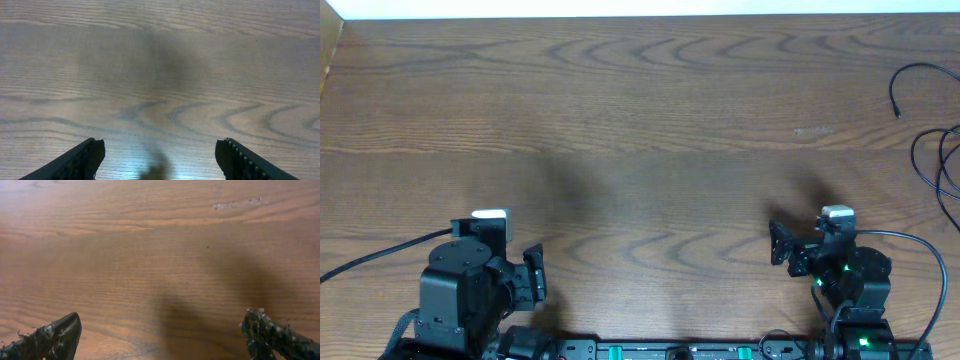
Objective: Untangle cables
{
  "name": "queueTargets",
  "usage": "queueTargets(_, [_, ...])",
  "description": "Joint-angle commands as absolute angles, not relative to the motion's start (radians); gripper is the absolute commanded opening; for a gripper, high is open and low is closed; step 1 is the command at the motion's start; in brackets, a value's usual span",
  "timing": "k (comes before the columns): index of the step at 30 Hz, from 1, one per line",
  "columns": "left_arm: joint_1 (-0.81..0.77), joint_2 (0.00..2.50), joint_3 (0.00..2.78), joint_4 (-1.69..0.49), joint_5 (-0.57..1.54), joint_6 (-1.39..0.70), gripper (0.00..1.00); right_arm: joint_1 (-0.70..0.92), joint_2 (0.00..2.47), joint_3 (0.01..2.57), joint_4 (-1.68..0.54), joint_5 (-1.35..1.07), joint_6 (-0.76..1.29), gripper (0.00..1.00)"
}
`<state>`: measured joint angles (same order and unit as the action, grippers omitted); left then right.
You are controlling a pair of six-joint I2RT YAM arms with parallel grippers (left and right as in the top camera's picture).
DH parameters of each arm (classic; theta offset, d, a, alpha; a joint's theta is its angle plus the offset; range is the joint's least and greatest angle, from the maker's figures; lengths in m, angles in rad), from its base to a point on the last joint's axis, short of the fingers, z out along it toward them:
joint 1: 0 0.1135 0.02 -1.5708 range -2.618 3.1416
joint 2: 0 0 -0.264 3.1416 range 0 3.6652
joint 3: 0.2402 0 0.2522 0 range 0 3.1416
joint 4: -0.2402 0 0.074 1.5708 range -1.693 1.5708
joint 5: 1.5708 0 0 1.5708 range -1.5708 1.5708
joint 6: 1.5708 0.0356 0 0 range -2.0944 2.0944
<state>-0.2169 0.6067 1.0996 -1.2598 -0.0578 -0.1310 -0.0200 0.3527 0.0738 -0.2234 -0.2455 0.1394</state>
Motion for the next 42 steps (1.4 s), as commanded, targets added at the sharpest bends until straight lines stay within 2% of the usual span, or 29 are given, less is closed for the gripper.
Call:
queueTargets(1, [-0.213,0.606,1.100,-1.265,-0.060,-0.133,0.77,-0.025,0.352,0.072,-0.225,-0.235,0.212,0.99])
queueTargets(18, [-0.213,0.606,1.100,-1.267,-0.060,-0.138,0.76,-0.025,0.342,0.072,-0.224,-0.234,0.212,0.99])
queueTargets(30, [-0.213,0.606,1.100,-1.255,-0.060,-0.137,0.76,-0.025,0.004,0.071,-0.224,-0.235,0.212,0.99])
queueTargets(42, [-0.213,0.605,1.100,-1.245,-0.060,-0.137,0.76,-0.025,0.006,0.070,-0.219,-0.235,0.213,0.99])
